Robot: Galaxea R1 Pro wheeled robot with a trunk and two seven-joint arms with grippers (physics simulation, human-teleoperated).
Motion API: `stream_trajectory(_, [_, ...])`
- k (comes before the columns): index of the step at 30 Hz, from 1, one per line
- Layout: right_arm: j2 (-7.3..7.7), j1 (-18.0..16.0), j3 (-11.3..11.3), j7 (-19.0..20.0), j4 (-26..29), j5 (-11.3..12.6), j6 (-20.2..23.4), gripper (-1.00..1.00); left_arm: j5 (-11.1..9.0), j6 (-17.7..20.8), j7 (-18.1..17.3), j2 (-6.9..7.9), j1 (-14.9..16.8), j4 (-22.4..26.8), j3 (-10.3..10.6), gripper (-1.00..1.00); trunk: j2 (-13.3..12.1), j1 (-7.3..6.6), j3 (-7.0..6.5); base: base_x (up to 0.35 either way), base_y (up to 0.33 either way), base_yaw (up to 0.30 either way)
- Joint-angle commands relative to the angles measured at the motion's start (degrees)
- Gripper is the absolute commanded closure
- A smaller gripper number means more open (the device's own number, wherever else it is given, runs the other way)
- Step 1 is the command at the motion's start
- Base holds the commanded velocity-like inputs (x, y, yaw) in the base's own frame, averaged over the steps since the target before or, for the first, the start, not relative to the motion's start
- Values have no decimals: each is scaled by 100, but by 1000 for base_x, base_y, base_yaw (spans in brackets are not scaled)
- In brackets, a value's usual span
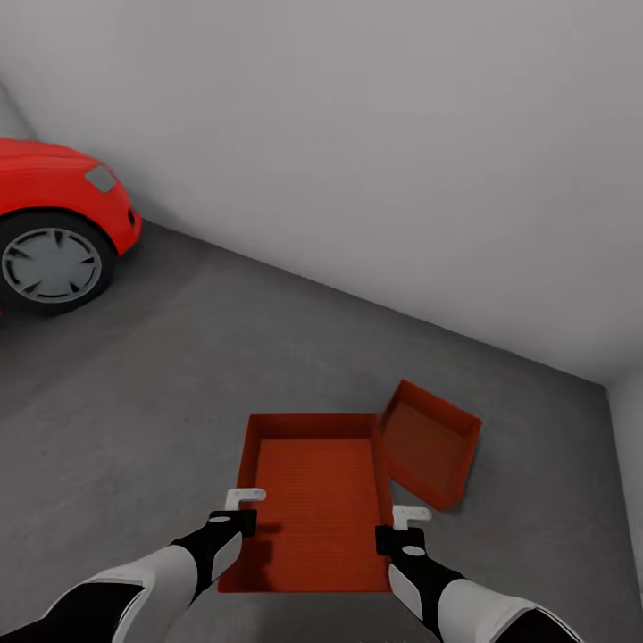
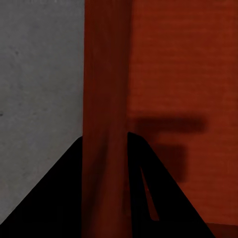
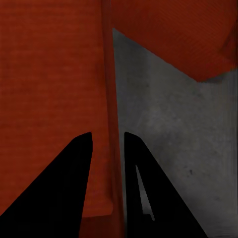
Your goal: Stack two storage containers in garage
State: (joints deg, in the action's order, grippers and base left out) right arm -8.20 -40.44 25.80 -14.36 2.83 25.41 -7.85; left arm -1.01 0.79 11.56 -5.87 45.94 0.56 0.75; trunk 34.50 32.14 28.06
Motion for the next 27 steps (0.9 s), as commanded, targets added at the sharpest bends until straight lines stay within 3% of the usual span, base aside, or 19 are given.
stream_trajectory(1, [60, -4, 277, -19, -72, 78, -41, 100, 4, 9, 197, 33, 6, 5, -14, 100, 6, 1, 6, 0, 0, -284])
stream_trajectory(27, [62, -4, 275, -31, -72, 96, -41, 100, 4, 9, 197, 33, 5, 5, -14, 100, 6, 1, 6, 0, 0, -284])
